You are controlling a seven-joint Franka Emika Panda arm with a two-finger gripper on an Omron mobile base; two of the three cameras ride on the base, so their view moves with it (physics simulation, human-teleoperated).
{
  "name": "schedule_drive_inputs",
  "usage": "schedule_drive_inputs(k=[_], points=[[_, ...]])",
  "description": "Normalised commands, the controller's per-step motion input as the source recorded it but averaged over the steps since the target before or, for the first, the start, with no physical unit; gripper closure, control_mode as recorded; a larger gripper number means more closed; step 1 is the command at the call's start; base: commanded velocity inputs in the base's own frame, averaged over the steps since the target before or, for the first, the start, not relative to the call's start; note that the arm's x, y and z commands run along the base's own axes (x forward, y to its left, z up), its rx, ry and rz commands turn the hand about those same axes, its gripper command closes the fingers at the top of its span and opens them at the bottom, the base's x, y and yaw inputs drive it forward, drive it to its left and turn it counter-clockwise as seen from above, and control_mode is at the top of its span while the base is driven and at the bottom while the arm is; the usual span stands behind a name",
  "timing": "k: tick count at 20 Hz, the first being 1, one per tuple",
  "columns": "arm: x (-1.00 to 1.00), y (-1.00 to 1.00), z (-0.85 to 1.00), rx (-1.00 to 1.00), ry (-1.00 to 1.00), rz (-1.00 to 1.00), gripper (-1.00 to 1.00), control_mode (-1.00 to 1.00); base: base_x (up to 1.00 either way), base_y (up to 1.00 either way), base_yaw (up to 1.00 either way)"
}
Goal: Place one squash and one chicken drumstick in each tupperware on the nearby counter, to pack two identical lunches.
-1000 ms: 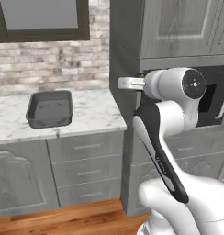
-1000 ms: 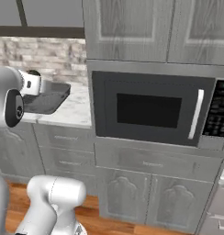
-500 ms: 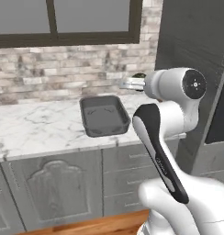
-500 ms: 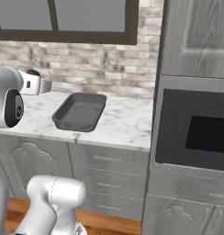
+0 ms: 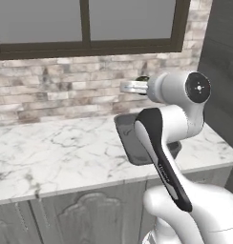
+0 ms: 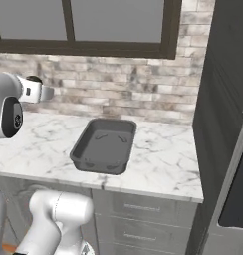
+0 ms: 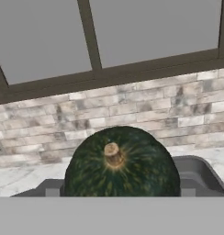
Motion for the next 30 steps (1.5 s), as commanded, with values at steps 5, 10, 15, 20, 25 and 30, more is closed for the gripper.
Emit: schedule_drive_inputs(k=[5, 10, 15, 20, 25, 30], points=[[0.00, 0.00, 0.00, 0.00, 0.00, 0.00, 1.00, 1.00, 0.38, -0.03, -0.03], [0.10, -0.06, -0.42, 0.00, 0.06, 0.00, 1.00, -1.00, 0.07, -0.06, 0.00], [0.16, -0.36, -0.75, 0.00, 0.21, 0.00, 1.00, -1.00, 0.00, 0.00, 0.00], [0.41, -0.54, -0.65, 0.00, 0.28, 0.00, 1.00, -1.00, 0.00, 0.00, 0.00], [0.57, -0.47, -0.59, 0.00, 0.30, -0.03, 1.00, -1.00, 0.00, 0.00, 0.00], [0.65, -0.38, -0.55, 0.00, 0.25, -0.02, 1.00, -1.00, 0.00, 0.00, 0.00]])
